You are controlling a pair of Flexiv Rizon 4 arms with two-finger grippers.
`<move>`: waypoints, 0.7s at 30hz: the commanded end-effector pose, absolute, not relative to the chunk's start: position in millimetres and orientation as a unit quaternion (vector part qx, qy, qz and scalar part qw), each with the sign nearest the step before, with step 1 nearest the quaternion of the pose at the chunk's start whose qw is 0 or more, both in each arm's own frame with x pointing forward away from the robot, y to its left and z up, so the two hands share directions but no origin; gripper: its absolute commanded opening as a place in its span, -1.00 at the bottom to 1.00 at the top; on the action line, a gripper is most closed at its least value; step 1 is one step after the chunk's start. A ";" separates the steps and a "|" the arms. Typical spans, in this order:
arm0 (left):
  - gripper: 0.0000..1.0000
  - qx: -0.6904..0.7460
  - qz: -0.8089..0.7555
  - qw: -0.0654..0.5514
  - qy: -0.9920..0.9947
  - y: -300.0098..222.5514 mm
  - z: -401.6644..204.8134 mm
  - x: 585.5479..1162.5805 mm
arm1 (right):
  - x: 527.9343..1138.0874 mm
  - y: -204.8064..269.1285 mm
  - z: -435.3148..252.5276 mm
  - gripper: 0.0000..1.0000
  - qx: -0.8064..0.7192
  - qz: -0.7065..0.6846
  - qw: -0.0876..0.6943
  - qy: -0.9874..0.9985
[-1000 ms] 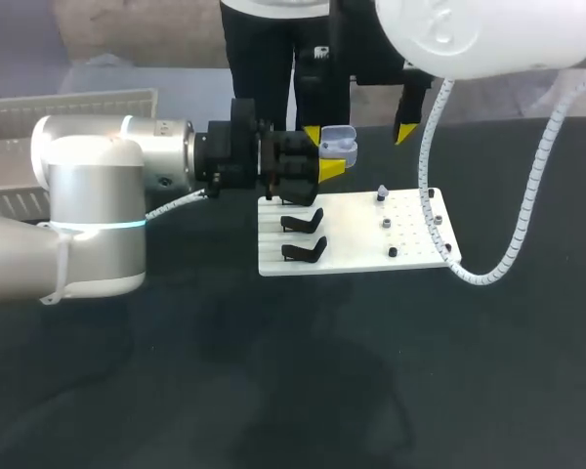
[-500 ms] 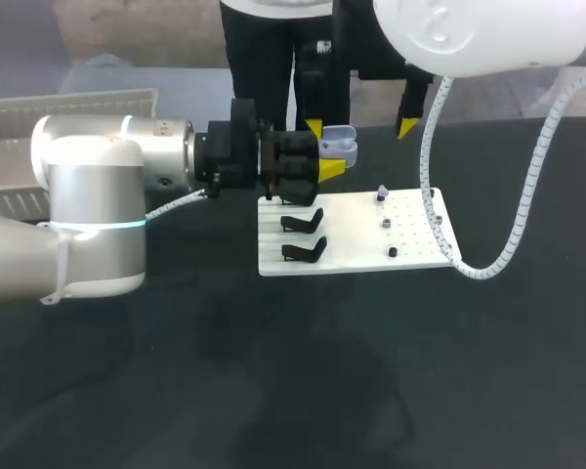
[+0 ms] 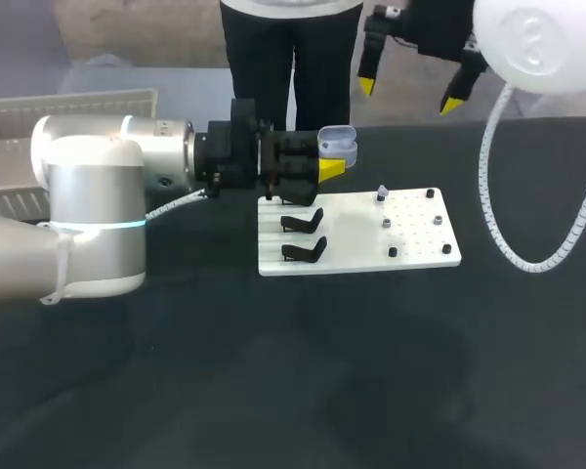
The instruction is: Pick up each earbud case from the left stands, insert the matching earbuds, close the lid, and place the case in the box.
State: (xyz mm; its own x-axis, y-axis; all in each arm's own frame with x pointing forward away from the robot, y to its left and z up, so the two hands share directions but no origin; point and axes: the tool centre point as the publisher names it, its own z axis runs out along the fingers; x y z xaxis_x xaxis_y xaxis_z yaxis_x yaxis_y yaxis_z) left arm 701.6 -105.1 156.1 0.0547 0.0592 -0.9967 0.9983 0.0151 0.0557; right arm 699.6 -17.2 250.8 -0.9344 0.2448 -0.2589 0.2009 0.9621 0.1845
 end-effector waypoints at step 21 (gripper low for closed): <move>-1.00 0.522 -0.465 0.507 0.504 -105.4 155.1 700.3 | 751.0 -23.5 106.4 1.00 0.136 0.075 0.082 0.985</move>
